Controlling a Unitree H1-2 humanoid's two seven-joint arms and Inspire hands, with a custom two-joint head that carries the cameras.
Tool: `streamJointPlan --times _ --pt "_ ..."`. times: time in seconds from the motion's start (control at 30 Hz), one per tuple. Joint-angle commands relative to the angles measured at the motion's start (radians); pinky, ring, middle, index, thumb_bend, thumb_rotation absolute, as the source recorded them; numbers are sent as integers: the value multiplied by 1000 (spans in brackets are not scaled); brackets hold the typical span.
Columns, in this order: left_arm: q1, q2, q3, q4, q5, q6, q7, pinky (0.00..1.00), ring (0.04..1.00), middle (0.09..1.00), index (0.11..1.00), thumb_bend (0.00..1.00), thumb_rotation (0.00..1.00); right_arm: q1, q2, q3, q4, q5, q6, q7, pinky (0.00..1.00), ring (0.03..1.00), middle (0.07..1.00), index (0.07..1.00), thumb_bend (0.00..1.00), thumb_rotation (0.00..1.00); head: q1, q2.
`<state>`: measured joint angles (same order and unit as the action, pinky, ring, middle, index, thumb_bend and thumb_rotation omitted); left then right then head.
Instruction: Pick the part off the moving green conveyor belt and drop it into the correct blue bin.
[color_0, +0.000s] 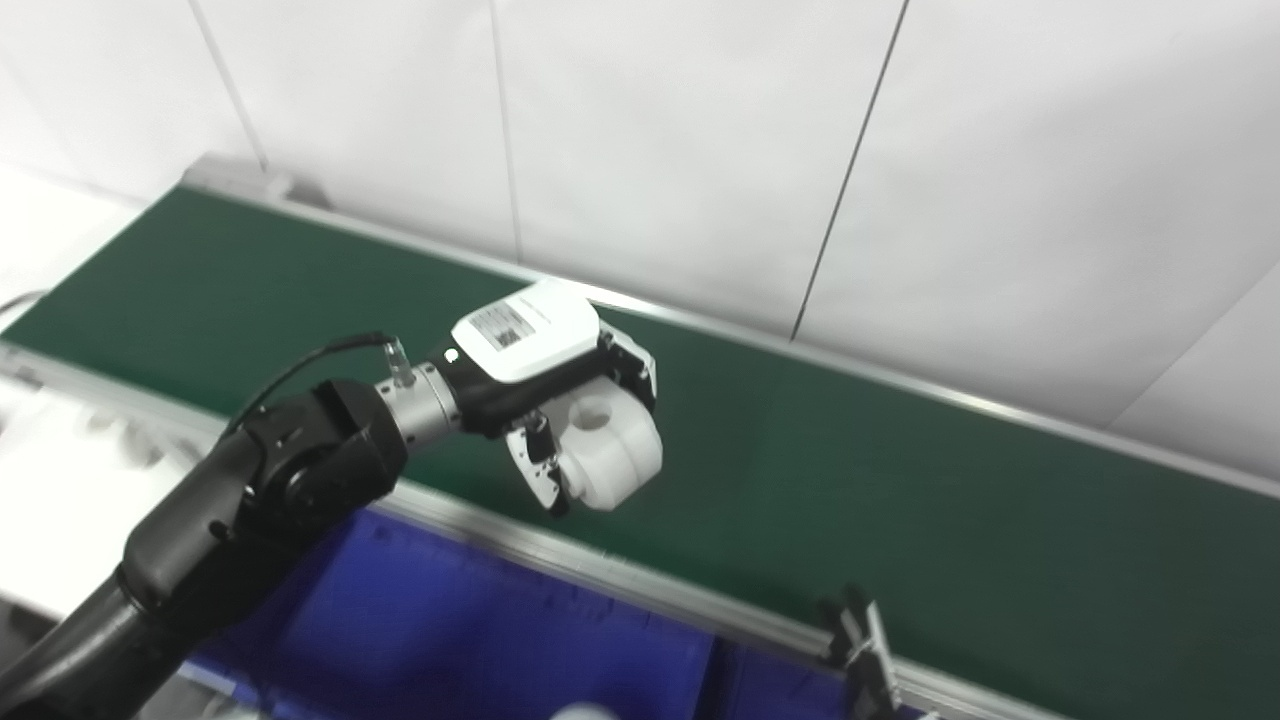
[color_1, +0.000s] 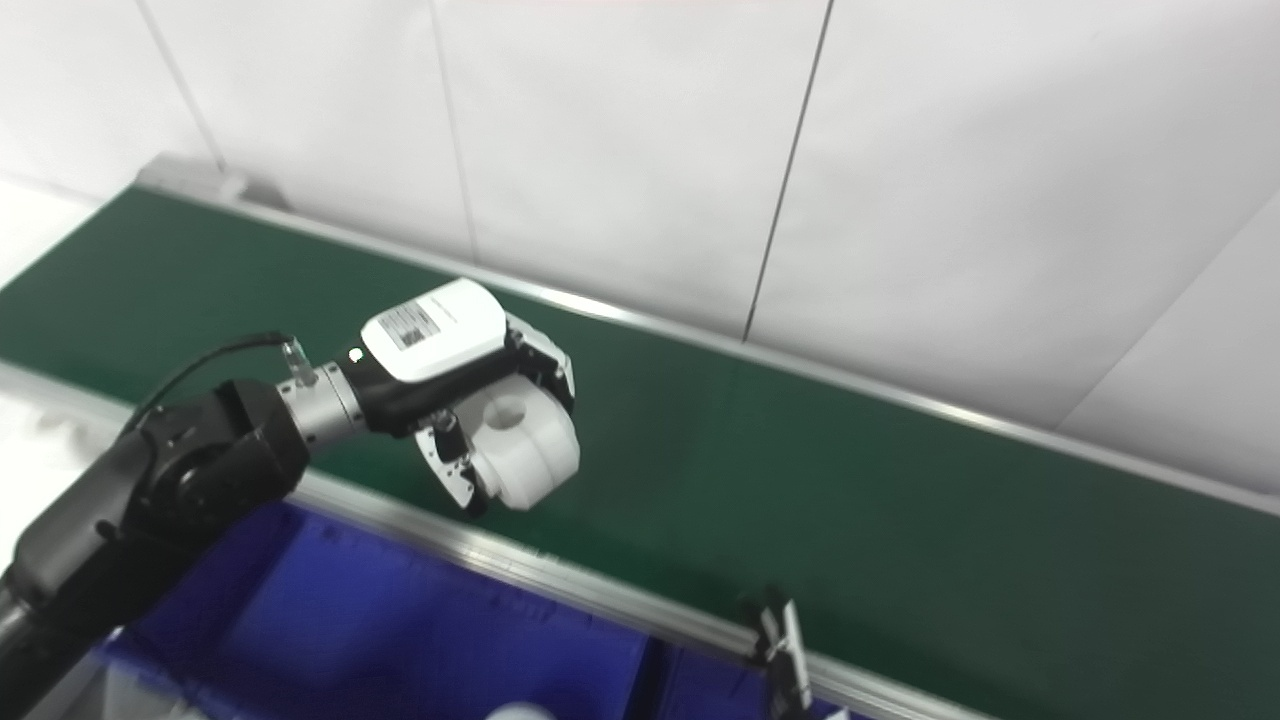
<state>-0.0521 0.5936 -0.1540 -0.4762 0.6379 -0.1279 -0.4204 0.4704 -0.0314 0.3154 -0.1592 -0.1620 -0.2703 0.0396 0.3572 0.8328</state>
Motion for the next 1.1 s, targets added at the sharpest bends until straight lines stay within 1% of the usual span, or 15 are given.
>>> streamJointPlan --times 0.0,0.07,0.2,0.23,0.37,0.47,0.53,0.6,0.67,0.73,0.8,0.9,1.0,1.03,1.07 --pt "10 19 21 -53 -12 19 -14 399 493 495 489 524 0 7 -13 -7 -51 24 5 19 978 922 907 976 757 1000 1 1" --pt "60 9 30 -74 -1 34 -24 396 499 501 484 523 0 7 -25 -16 -63 35 11 25 955 905 895 962 760 1000 26 17" --pt "156 -10 42 -84 19 38 -17 340 453 494 491 524 0 8 -33 -24 -86 47 30 35 926 889 878 943 766 1000 51 36" --pt "181 -13 44 -82 22 38 -14 355 461 493 492 524 0 8 -32 -23 -92 48 35 37 918 886 874 939 764 1000 56 39" --pt "262 -21 49 -81 33 50 -19 347 452 495 489 523 0 8 -27 -19 -111 49 52 44 898 874 861 926 762 1000 65 50" --pt "339 -34 47 -28 70 -4 53 337 425 482 500 524 0 8 -28 -14 -117 48 59 53 897 872 857 922 764 1000 74 50" --pt "382 -40 47 13 98 -28 91 344 437 465 513 522 0 9 -28 -10 -119 46 61 56 891 865 853 919 763 1000 77 48" --pt "413 -38 50 59 110 -45 118 384 484 484 500 523 0 9 -27 -8 -118 46 64 60 885 859 851 919 763 1000 75 47" --pt "429 -35 54 94 115 -53 130 400 509 496 491 523 0 9 -27 -7 -116 47 64 63 883 859 850 921 768 1000 72 47" --pt "447 -32 64 128 133 -35 133 410 519 500 489 522 0 8 -25 -8 -112 45 65 65 885 862 851 922 776 1000 70 45" --pt "453 -29 74 165 142 -35 148 418 527 502 488 522 0 8 -26 -8 -109 43 66 67 888 864 852 923 777 1000 70 43" --pt "446 -27 80 226 159 -57 190 427 526 497 491 523 0 6 -25 -7 -97 43 59 68 890 864 854 925 771 1000 51 31" --pt "437 -30 76 267 192 -58 229 434 525 499 490 524 0 9 -18 -7 -98 45 61 65 892 868 854 921 779 1000 40 30" --pt "434 -32 74 272 202 -45 225 458 542 547 492 523 24 9 -16 -6 -100 45 63 65 896 873 854 919 786 1000 34 27" --pt "432 -32 69 274 224 -34 226 467 548 564 493 523 33 9 -15 -6 -100 43 65 65 897 874 854 919 788 1000 32 25"
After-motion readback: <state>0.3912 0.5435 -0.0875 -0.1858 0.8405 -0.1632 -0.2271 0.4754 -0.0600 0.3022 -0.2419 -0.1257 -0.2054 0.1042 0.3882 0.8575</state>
